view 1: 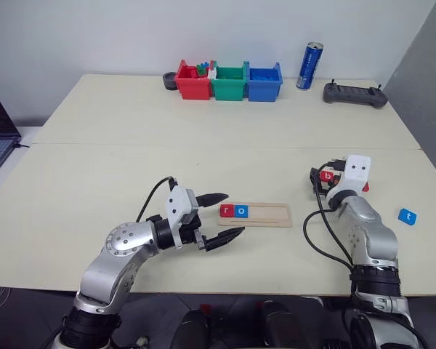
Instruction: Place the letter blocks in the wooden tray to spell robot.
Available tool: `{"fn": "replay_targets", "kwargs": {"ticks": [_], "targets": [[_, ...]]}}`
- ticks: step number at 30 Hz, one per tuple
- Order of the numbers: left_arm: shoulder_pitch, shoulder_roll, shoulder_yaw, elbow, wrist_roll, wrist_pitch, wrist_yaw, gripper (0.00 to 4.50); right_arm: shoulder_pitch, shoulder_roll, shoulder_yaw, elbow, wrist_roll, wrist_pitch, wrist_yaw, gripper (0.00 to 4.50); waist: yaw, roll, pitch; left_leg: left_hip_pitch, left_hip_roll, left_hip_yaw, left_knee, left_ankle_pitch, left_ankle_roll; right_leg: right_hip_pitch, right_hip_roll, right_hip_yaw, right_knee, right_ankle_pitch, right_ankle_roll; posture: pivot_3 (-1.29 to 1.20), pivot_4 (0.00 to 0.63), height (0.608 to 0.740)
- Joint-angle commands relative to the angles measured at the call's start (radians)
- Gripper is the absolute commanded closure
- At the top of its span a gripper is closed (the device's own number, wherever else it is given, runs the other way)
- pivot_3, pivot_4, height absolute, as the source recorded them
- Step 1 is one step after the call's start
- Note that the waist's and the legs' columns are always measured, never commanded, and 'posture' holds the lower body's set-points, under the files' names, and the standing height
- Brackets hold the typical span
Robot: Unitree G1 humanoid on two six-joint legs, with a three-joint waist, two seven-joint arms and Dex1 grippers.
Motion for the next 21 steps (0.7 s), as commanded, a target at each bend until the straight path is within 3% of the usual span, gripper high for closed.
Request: {"fn": "replay_targets", "kwargs": {"ticks": [1,11,14,21], "targets": [[0.004,0.008,0.019,-0.058,-0.031,0.008,0.012,0.01,-0.022,0.005,-0.013,0.017,-0.016,-0.036,-0.023,0.00,0.000,0.000,0.000,0.000,0.000,0.000,0.000,0.000,0.000,0.000,0.000,0.000,0.000,0.000,0.000,0.00,0.150,0.740],[0.000,0.035,0.021,-0.038,-0.038,-0.002,0.003,0.01,-0.041,0.009,-0.003,0.119,-0.035,-0.051,-0.025,0.00,-0.001,0.000,0.000,0.000,0.000,0.000,0.000,0.000,0.000,0.000,0.000,0.000,0.000,0.000,0.000,0.00,0.150,0.740],[-0.005,0.036,0.021,-0.028,-0.034,-0.008,-0.001,0.00,-0.040,0.009,0.007,0.135,-0.039,-0.058,-0.016,0.58,-0.002,0.000,0.000,0.000,0.000,0.000,0.000,0.000,0.000,0.000,0.000,0.000,0.000,0.000,0.000,0.00,0.150,0.740],[0.001,0.045,0.026,-0.021,-0.037,-0.018,-0.009,0.00,-0.013,0.007,0.012,0.093,-0.060,-0.041,-0.024,2.97,-0.006,0.001,0.000,0.001,0.001,0.000,0.000,0.000,0.000,0.000,0.001,0.000,0.000,0.000,0.000,0.00,0.150,0.740]]}}
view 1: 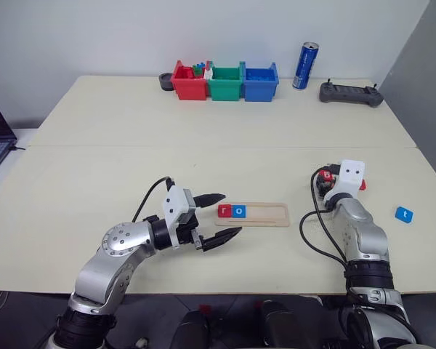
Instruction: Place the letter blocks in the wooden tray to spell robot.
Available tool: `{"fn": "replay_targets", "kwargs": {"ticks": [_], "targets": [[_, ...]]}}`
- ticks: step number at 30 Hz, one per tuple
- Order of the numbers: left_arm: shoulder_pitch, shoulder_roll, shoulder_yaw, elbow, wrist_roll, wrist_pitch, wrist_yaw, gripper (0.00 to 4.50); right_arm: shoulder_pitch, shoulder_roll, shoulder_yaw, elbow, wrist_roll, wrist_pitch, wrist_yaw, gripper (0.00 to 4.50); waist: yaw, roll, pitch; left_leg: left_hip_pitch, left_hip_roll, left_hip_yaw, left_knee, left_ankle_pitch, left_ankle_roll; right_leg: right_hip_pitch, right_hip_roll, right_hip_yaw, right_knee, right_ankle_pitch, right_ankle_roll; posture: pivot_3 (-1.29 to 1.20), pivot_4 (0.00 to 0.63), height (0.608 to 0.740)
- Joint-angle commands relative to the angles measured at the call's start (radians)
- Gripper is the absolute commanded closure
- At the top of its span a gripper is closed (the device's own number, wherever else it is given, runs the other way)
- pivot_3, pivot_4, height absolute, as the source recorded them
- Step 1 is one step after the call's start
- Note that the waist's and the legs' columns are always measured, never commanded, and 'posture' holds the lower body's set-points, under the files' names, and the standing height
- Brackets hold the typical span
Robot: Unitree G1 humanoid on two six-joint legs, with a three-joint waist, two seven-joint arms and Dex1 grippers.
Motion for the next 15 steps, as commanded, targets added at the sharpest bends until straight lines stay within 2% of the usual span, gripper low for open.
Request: {"fn": "replay_targets", "kwargs": {"ticks": [1,3,10,15], "targets": [[-0.002,0.010,0.023,-0.020,-0.012,-0.022,-0.007,0.00,0.036,0.000,0.001,-0.086,-0.001,0.037,-0.004,3.04,0.000,0.000,0.000,0.000,0.000,0.000,0.000,0.000,0.000,0.000,0.000,0.000,0.000,0.000,0.000,0.00,0.150,0.740],[0.007,0.013,0.023,-0.023,-0.013,-0.027,-0.008,0.00,0.085,0.003,0.002,-0.202,0.008,0.104,-0.008,3.04,0.002,0.000,0.000,0.000,0.000,0.000,0.000,0.000,0.000,0.000,0.000,0.000,0.000,0.000,0.000,0.00,0.150,0.740],[0.080,0.040,0.031,-0.062,-0.035,-0.031,-0.038,0.00,0.410,-0.006,0.088,-0.765,0.055,0.460,0.020,3.04,0.007,0.001,0.000,-0.001,0.000,-0.001,-0.002,0.000,0.000,-0.001,-0.001,-0.001,-0.001,-0.001,-0.002,0.00,0.150,0.740],[0.114,0.062,0.033,-0.081,-0.080,-0.029,-0.098,0.00,0.480,0.026,0.121,-0.935,0.069,0.611,0.008,3.04,0.003,0.002,-0.001,0.000,0.000,-0.001,-0.001,0.000,0.000,0.000,0.000,0.000,-0.001,-0.002,-0.001,0.00,0.150,0.740]]}}
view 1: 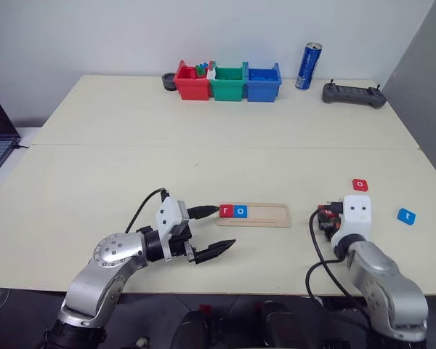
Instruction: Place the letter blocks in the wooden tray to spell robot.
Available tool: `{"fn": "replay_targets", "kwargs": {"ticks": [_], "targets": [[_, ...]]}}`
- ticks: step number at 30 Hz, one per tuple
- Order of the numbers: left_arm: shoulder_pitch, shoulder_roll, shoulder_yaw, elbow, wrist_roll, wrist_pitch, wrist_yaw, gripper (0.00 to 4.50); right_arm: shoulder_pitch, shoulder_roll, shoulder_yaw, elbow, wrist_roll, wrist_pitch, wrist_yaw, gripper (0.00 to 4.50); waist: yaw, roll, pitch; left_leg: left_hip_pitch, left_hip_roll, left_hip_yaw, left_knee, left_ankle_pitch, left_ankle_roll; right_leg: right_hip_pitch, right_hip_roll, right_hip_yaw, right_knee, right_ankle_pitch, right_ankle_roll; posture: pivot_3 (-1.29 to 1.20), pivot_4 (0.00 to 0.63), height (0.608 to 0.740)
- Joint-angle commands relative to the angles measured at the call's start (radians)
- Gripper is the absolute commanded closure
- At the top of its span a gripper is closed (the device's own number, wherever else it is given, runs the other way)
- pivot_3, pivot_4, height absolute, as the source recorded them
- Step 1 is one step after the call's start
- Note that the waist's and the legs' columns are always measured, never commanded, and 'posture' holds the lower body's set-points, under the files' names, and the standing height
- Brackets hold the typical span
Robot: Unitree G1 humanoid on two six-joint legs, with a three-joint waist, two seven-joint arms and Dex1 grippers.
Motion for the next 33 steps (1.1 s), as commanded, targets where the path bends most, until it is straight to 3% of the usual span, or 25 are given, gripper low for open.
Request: {"fn": "replay_targets", "kwargs": {"ticks": [1,6,15,21,25,29,33], "targets": [[0.017,0.023,0.014,-0.049,-0.046,-0.022,-0.055,0.00,-0.002,0.012,0.017,-0.085,0.010,0.075,-0.005,3.04,-0.003,0.000,0.000,0.001,0.000,0.001,0.000,0.000,0.000,0.000,0.000,0.000,0.000,-0.001,-0.001,0.00,0.150,0.740],[0.024,0.036,0.018,0.002,-0.027,-0.071,-0.103,0.00,-0.023,0.004,0.018,-0.036,0.002,0.069,0.014,3.04,-0.001,0.000,0.000,0.001,0.001,0.001,0.000,0.000,0.000,0.000,0.001,0.000,0.000,-0.001,-0.002,0.00,0.150,0.740],[0.025,0.033,0.006,0.039,-0.008,-0.118,-0.117,0.00,-0.009,-0.049,-0.044,-0.069,0.038,0.058,0.096,0.02,0.000,0.000,0.000,0.000,0.001,0.001,0.000,0.000,0.000,0.000,0.000,0.000,0.000,-0.001,-0.002,0.00,0.150,0.740],[0.012,0.031,0.005,0.048,-0.013,-0.122,-0.118,0.00,-0.023,-0.220,-0.142,-0.168,0.148,0.061,0.282,0.02,0.001,0.000,0.000,0.000,0.000,0.001,0.000,0.000,0.000,0.000,0.000,0.000,0.000,-0.001,-0.002,0.00,0.150,0.740],[0.013,0.022,-0.003,0.057,-0.009,-0.131,-0.118,0.00,-0.008,-0.380,-0.177,-0.124,0.263,-0.043,0.532,0.02,0.001,0.000,0.000,0.000,0.000,0.001,0.000,0.000,0.000,0.000,0.001,0.000,-0.001,-0.001,-0.002,0.00,0.150,0.740],[0.014,0.015,-0.014,0.067,-0.009,-0.142,-0.135,0.00,0.015,-0.552,-0.148,0.069,0.261,-0.357,0.883,0.02,0.001,-0.001,0.001,0.000,0.000,0.001,0.000,0.000,0.000,0.001,0.001,0.000,-0.001,-0.001,-0.001,0.00,0.150,0.740],[0.000,0.022,-0.029,0.083,0.000,-0.162,-0.166,0.00,-0.090,-0.638,-0.036,0.386,0.141,-0.706,1.081,0.02,0.000,-0.003,0.002,0.001,0.000,0.002,0.001,0.000,0.000,0.002,0.000,0.000,-0.001,-0.001,-0.001,0.00,0.150,0.740]]}}
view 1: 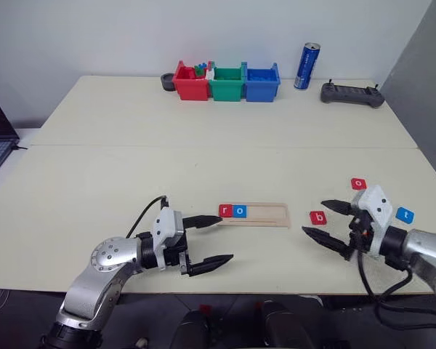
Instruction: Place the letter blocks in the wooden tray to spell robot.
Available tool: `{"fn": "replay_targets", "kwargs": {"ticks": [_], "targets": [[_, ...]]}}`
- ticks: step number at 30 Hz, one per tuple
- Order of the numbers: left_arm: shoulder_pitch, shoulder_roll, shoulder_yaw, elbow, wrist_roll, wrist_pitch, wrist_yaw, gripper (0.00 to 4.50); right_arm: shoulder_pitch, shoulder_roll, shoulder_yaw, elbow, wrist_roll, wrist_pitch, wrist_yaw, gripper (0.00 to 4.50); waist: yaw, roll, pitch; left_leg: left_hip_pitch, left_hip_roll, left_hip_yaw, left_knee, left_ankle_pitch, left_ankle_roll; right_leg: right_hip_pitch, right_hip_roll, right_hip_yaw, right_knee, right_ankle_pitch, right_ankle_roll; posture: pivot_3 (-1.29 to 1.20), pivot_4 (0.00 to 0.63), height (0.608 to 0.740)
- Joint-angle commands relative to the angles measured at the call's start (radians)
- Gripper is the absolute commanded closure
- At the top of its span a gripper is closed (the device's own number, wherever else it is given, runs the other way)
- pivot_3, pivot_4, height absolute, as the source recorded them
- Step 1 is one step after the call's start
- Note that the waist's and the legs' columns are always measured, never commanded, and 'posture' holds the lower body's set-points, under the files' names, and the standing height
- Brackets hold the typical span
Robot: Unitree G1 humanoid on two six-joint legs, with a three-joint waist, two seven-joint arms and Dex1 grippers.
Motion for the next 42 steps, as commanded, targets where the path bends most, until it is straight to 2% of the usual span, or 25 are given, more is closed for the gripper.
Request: {"fn": "replay_targets", "kwargs": {"ticks": [1,5,13,18,26,29,36,42], "targets": [[-0.022,0.008,-0.008,0.001,0.008,-0.034,-0.031,0.00,-0.117,-0.030,0.075,0.239,-0.088,-0.272,0.150,0.02,-0.004,-0.001,0.001,0.000,0.000,0.000,0.000,0.000,0.000,0.000,0.000,0.000,0.000,0.000,0.000,0.00,0.150,0.740],[-0.032,0.018,-0.011,-0.004,0.010,-0.036,-0.045,0.00,-0.230,-0.053,0.156,0.450,-0.153,-0.457,0.269,0.02,-0.003,0.000,0.001,0.001,0.000,0.001,0.000,0.000,0.000,0.000,0.000,0.001,0.001,0.000,0.000,0.00,0.150,0.740],[-0.066,0.036,-0.008,-0.024,0.001,-0.017,-0.049,0.00,-0.359,-0.066,0.237,0.696,-0.190,-0.567,0.412,0.02,0.002,-0.001,0.002,0.000,-0.001,0.000,0.000,0.000,0.000,0.000,-0.002,0.000,0.001,0.000,-0.001,0.00,0.150,0.740],[-0.089,0.043,-0.017,-0.012,0.014,-0.042,-0.071,0.00,-0.406,-0.060,0.256,0.810,-0.213,-0.615,0.448,0.02,0.001,0.000,0.002,0.000,-0.001,-0.001,0.000,0.000,0.000,0.000,-0.002,0.000,0.001,0.000,-0.001,0.00,0.150,0.740],[-0.099,0.040,-0.016,-0.017,0.011,-0.031,-0.065,0.00,-0.435,-0.038,0.267,0.887,-0.240,-0.646,0.451,0.02,0.000,0.000,0.002,0.000,-0.001,-0.001,0.000,0.000,0.000,0.000,-0.001,0.000,0.002,0.000,-0.001,0.00,0.150,0.740],[-0.108,0.038,-0.016,-0.017,0.009,-0.024,-0.059,0.00,-0.438,-0.032,0.263,0.901,-0.240,-0.647,0.453,0.63,0.000,0.000,0.002,0.000,-0.001,-0.001,0.000,0.000,0.000,0.000,-0.001,0.000,0.002,0.000,-0.001,0.00,0.150,0.740],[-0.110,0.038,-0.014,-0.020,0.007,-0.016,-0.052,0.00,-0.467,-0.010,0.272,0.951,-0.258,-0.678,0.444,3.03,-0.001,0.000,0.002,0.000,-0.001,-0.001,0.000,0.000,0.000,0.000,-0.001,0.000,0.002,0.001,-0.001,0.00,0.150,0.740],[-0.111,0.042,0.001,-0.014,-0.001,-0.005,-0.041,0.00,-0.476,0.001,0.263,0.921,-0.242,-0.656,0.439,3.04,-0.001,0.000,0.002,0.001,-0.001,-0.001,0.001,0.000,0.000,0.000,-0.001,0.000,0.002,0.001,-0.001,0.00,0.150,0.740]]}}
